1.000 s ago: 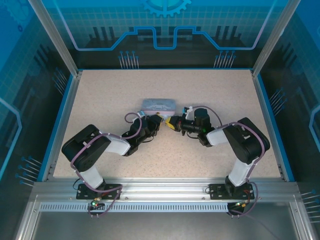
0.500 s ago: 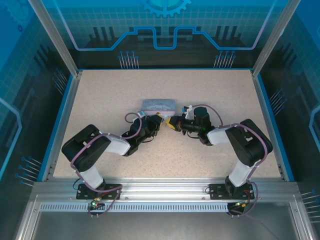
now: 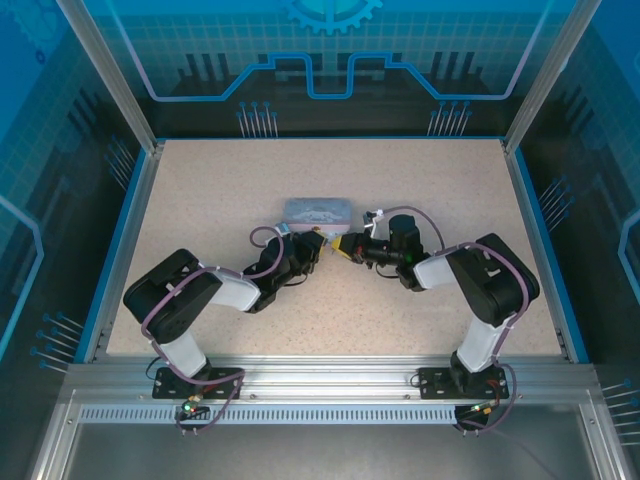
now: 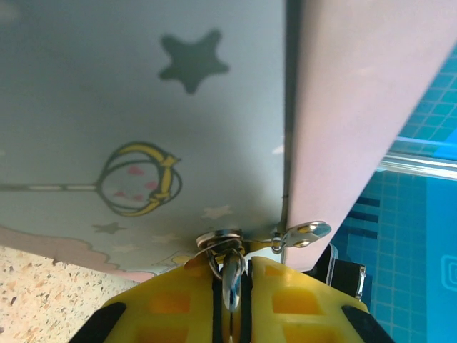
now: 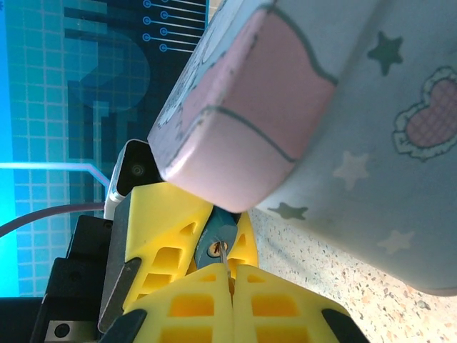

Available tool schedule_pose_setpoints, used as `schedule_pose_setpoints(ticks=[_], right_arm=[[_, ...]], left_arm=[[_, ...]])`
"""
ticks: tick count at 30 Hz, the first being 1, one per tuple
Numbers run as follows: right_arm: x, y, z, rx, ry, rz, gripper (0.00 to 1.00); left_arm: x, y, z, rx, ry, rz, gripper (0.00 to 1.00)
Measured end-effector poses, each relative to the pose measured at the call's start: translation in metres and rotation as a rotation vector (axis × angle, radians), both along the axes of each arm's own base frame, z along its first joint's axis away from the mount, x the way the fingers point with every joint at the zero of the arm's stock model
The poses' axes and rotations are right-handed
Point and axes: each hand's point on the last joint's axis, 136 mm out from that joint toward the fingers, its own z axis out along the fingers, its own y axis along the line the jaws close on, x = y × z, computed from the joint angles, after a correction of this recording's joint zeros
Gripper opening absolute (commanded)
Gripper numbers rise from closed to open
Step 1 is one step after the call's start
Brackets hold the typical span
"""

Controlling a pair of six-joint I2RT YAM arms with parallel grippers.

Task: Unlock the padlock with the key

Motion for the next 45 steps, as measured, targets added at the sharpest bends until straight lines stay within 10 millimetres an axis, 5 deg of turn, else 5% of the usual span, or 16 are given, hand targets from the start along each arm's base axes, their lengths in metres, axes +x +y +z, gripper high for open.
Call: schedule_pose_setpoints(ticks=[19,35,45], right_arm=[[-0.012,0.029,0.004,0.066,0.128,-0.023,0.00],[-0.014,0.008,0.002,0.089,0.081,0.071,0.00],[0.005,-0.020,-0.008,0.057,0.089,-0.010,0.00]], left_arm=[[0.001,0.006,-0.001,-0.013,0.003,0.023,0.00],[-0.004,-0.004,0.001,-0.040,0.002,-0.023,0.00],[-0.012,-0.009,-0.001,-0.041,0.010,-0.055,0.00]])
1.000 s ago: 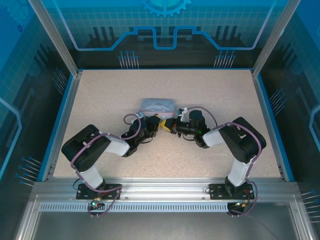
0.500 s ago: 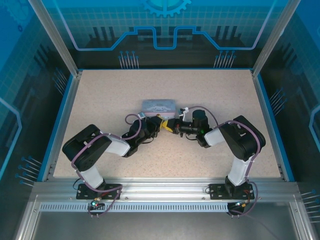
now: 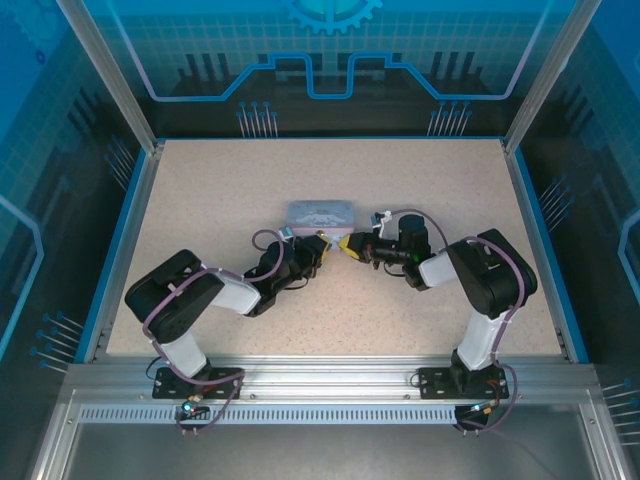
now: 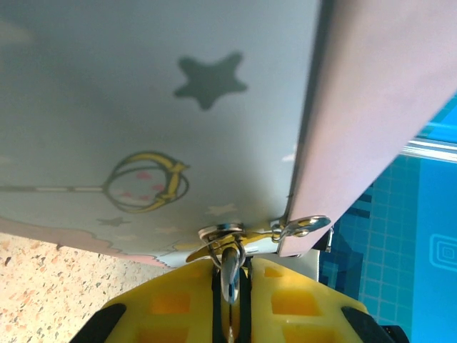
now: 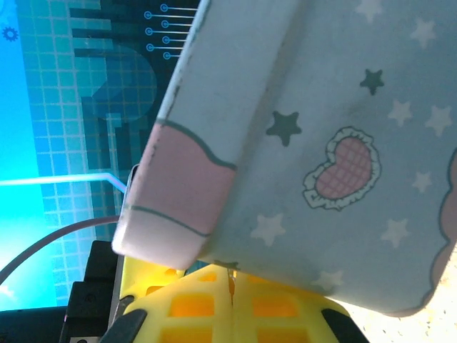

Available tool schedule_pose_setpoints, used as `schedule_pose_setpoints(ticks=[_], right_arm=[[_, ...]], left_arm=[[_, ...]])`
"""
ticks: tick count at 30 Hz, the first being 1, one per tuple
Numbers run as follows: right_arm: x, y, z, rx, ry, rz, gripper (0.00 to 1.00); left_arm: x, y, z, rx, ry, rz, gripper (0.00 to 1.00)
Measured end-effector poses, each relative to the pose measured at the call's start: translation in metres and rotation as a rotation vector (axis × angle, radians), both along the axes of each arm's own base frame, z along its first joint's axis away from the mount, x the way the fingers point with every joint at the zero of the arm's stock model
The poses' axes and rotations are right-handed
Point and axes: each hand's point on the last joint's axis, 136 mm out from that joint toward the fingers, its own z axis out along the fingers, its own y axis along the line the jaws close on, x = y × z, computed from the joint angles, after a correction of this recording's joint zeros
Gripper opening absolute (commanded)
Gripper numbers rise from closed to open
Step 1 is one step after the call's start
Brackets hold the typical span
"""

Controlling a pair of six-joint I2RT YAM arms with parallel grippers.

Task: Unlock the padlock with the key

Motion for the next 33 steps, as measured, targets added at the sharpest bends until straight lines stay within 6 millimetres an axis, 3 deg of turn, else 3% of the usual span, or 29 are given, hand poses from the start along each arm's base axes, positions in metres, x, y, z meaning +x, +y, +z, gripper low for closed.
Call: schedule_pose_setpoints(ticks=[12,20,33], right_arm=[[-0.015,-0.008,-0.003,-0.018,0.005,-0.012,0.00],[-0.025,-0.012,0.023,-0.009,-0.068,-0.004,0.00],[-0.034,0.005,0.027,-0.011,-0.079,0.048,0.00]], left_arm=[[-0.003,-0.004,0.000,-0.004,0.004,-0.024,0.00],[-0.004,-0.005,0.000,-0.008,0.006,-0.037,0.00],[-0.005,-0.006,0.000,-0.009,0.007,-0.042,0.00]])
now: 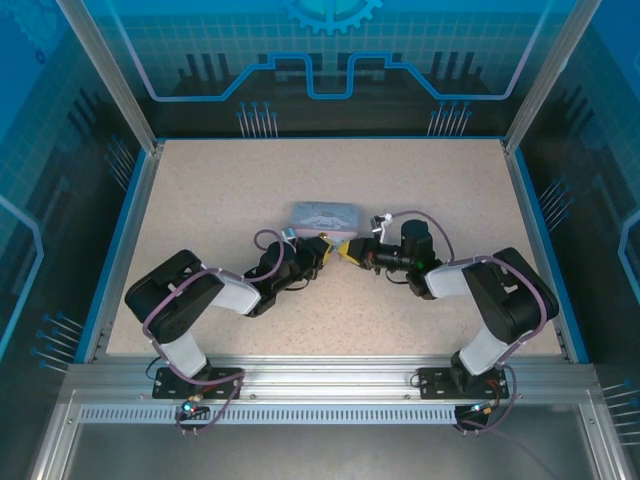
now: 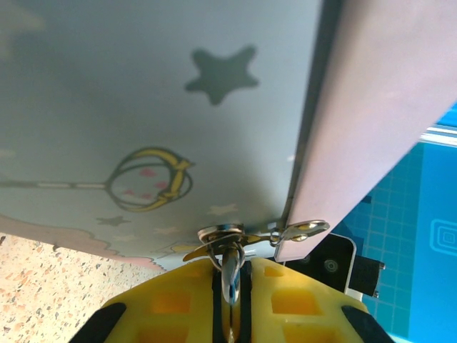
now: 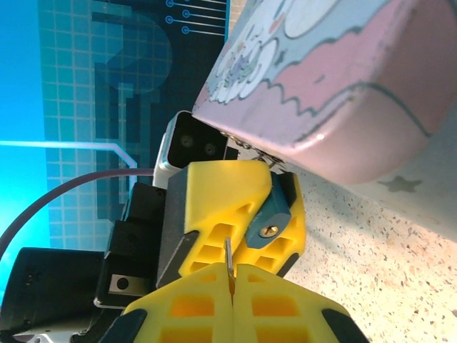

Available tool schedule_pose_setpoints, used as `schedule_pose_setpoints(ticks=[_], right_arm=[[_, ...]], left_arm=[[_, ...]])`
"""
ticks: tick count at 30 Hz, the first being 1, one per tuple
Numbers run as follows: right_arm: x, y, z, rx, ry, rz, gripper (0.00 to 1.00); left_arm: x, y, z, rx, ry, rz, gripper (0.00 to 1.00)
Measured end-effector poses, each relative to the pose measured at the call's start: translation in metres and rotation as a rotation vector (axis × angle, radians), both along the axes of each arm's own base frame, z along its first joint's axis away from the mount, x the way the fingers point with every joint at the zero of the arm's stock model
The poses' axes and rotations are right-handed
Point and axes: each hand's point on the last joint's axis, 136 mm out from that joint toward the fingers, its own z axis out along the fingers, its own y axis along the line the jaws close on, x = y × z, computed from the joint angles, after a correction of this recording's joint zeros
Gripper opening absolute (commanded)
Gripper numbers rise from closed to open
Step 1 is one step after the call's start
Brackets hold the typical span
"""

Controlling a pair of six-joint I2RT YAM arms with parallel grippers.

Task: Unlock the padlock with the key

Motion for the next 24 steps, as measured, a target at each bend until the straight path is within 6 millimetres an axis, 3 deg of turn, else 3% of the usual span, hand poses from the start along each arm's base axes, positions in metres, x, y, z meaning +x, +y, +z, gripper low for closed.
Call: schedule_pose_setpoints(ticks=[24], right_arm=[[-0.009,-0.005,-0.019,-0.035,0.040,-0.010,0.00]], left_arm=[[0.000,0.000,0.000,0.000,0.000,0.000,0.00]])
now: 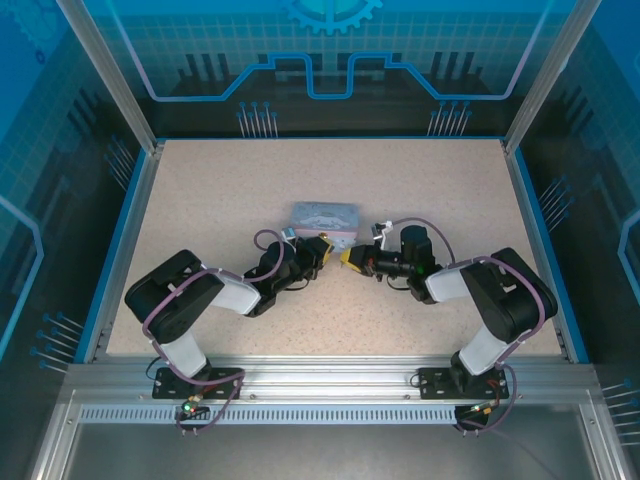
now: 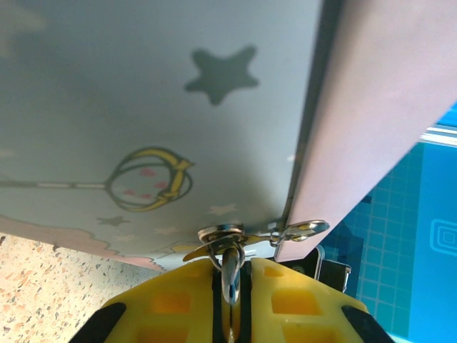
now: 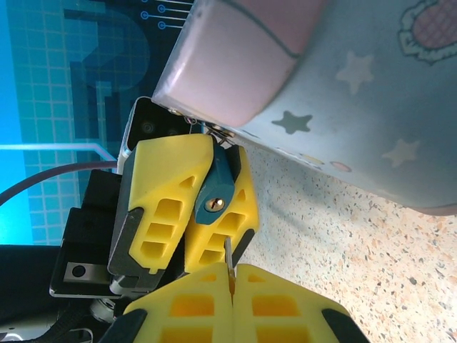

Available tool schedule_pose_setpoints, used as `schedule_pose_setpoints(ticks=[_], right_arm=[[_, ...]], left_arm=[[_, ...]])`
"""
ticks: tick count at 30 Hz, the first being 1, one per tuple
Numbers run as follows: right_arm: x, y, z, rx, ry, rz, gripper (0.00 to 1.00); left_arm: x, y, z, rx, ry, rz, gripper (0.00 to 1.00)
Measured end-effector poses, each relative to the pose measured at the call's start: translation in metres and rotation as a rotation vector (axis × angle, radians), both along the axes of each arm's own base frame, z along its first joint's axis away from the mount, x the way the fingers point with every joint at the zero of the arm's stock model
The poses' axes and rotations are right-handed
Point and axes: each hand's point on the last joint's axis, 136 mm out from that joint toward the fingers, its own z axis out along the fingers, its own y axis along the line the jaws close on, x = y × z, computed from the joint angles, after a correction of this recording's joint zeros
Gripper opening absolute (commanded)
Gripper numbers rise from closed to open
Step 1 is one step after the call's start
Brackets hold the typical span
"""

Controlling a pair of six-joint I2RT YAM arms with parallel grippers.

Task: Unlock the padlock with the key

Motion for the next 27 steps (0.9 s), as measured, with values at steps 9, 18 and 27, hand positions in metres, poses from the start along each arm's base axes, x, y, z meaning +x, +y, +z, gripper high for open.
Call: schedule_pose_setpoints(ticks=[9,18,27], right_arm=[[0.008,0.006,0.012,0.013,-0.031,0.000,0.00],[0.012,0.007,0.008,0.012,-0.023,-0.012,0.00],[0.009,0.005,0.009,0.013,-0.025,-0.012,0.00]], left_arm=[[0.000,0.000,0.000,0.000,0.000,0.000,0.00],[0.000,0.000,0.000,0.000,0.001,-0.002,0.00],[0.000,0.000,0.000,0.000,0.001,-0.003,0.00]])
